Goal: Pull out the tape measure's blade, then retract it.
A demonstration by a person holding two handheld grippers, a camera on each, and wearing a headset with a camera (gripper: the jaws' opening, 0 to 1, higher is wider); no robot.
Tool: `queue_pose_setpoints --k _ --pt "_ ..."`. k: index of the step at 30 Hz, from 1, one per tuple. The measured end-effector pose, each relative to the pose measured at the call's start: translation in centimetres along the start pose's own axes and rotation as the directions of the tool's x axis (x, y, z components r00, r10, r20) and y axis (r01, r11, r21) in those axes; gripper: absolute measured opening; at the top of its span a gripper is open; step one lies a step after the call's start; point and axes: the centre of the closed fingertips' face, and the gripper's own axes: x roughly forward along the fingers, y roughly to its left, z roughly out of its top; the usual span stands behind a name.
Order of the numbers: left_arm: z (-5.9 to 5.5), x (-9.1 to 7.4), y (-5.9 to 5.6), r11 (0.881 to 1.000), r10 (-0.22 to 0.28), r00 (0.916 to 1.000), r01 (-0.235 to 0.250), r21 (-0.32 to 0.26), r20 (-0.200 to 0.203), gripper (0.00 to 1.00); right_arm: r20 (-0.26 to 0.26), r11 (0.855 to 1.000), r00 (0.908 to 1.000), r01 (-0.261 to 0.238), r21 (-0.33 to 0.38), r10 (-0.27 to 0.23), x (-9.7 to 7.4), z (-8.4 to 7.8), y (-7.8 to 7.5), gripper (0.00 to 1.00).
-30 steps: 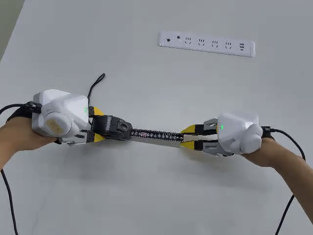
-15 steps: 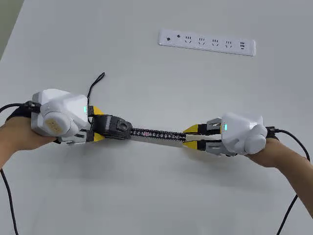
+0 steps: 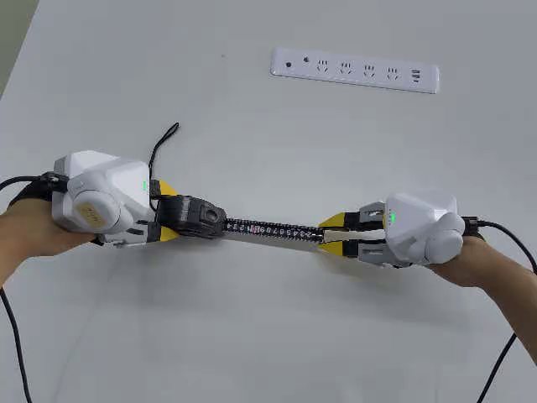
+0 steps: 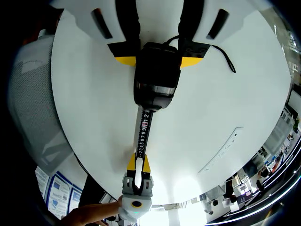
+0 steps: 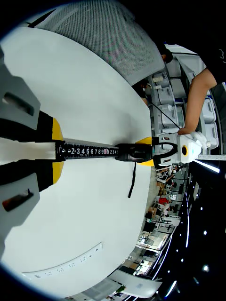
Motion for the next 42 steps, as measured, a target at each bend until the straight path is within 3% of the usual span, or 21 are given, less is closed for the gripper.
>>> queue_pose_setpoints --k 42 --pt "0.1 0.1 0.0 1.0 -0.003 1.0 0.003 0.003 -0.003 0.26 -0.01 1.0 0.9999 -0.007 0.021 0.007 -1.8 -1.4 0.1 0.11"
